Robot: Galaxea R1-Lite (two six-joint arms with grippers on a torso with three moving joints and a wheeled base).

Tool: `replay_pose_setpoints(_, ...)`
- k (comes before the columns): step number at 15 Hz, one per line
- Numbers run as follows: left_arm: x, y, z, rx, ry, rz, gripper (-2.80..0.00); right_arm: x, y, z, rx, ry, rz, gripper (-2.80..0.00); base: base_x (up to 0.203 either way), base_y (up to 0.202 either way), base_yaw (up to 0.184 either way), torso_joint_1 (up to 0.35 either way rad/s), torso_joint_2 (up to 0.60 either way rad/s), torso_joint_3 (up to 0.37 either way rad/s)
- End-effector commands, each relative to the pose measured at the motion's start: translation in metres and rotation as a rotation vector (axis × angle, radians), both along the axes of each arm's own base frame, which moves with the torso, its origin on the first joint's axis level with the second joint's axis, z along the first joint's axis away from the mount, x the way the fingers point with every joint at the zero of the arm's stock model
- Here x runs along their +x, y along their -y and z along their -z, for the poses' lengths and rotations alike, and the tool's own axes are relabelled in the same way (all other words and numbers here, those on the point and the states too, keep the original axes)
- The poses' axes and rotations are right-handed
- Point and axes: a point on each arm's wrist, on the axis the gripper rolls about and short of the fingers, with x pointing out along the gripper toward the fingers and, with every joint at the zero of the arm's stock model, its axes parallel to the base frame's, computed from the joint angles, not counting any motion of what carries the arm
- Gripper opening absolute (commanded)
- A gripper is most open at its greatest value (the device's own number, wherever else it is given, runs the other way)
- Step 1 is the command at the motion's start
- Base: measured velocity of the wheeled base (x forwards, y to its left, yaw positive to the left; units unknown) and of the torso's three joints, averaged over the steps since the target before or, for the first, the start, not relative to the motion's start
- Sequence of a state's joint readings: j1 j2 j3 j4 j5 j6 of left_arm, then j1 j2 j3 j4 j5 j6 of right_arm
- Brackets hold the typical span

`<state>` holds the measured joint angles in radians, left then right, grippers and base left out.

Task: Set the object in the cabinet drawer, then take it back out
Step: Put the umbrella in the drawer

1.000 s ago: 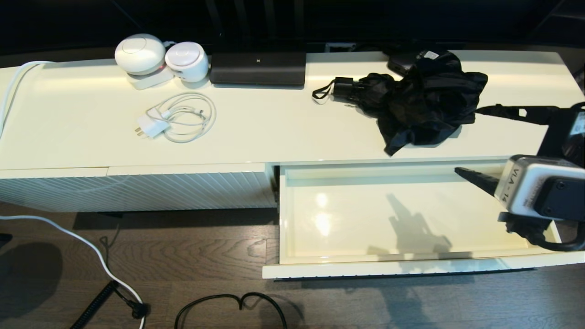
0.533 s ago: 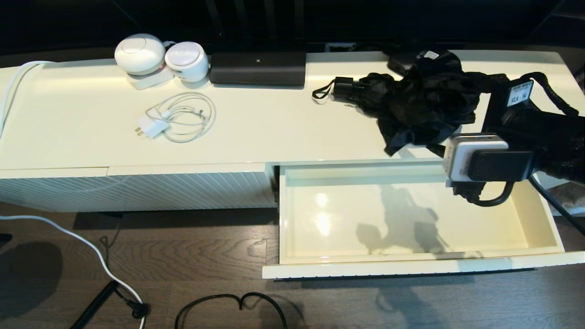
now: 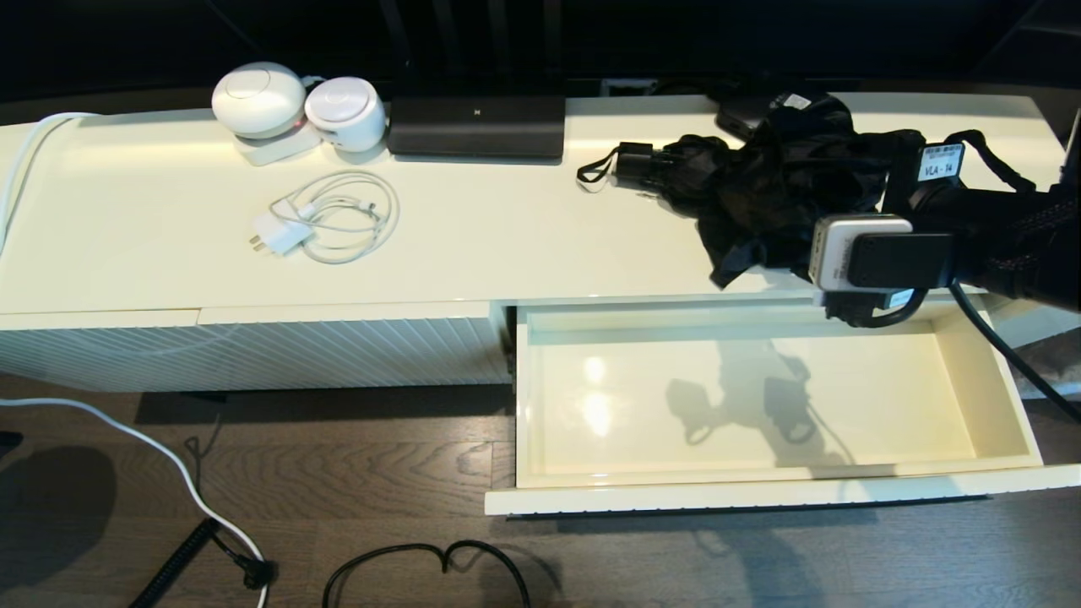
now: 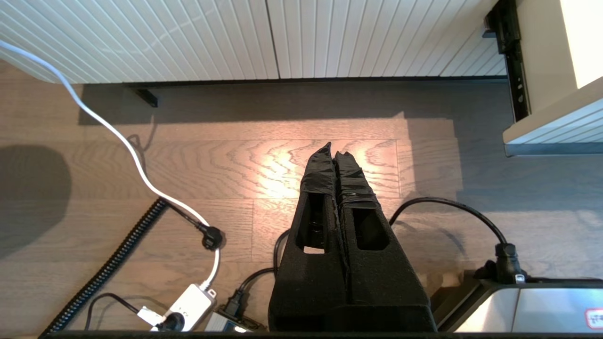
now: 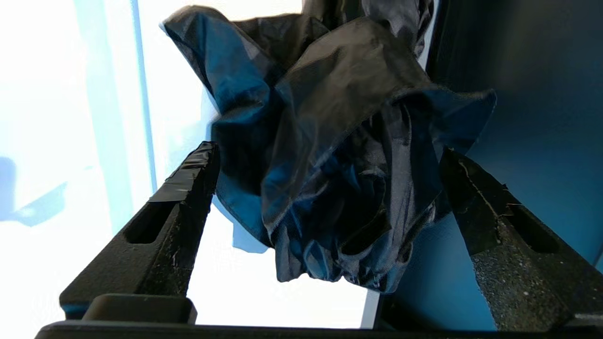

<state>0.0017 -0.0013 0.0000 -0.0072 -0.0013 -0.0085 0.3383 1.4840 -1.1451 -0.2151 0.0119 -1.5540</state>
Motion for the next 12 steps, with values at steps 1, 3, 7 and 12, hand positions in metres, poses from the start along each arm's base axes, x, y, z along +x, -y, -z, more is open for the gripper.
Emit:
replay_pose_setpoints(1,0.0,0.0,0.0,0.0,0.002,0.0,-2.8,0.003,-0.002,0.0,-0.001,-0.001,-0.003,0.0,0.0,0.0,0.0,0.0,0.0,0.0)
replay_pose_setpoints(3,0.0,0.0,0.0,-0.001,0.002,0.0,-2.8,0.012,-0.005,0.001,0.011,-0.009,-0.002,0.0,0.0,0.0,0.0,0.0,0.0,0.0)
replay_pose_setpoints(7,0.0,0.0,0.0,-0.001,0.002,0.0,-2.8,0.026,-0.009,-0.003,0.007,0.005,-0.002,0.0,0.0,0.0,0.0,0.0,0.0,0.0)
replay_pose_setpoints(12,0.0,0.0,0.0,-0.001,0.002,-0.001,-2.8,0.049,-0.008,-0.003,0.008,0.01,0.026,0.0,0.0,0.0,0.0,0.0,0.0,0.0)
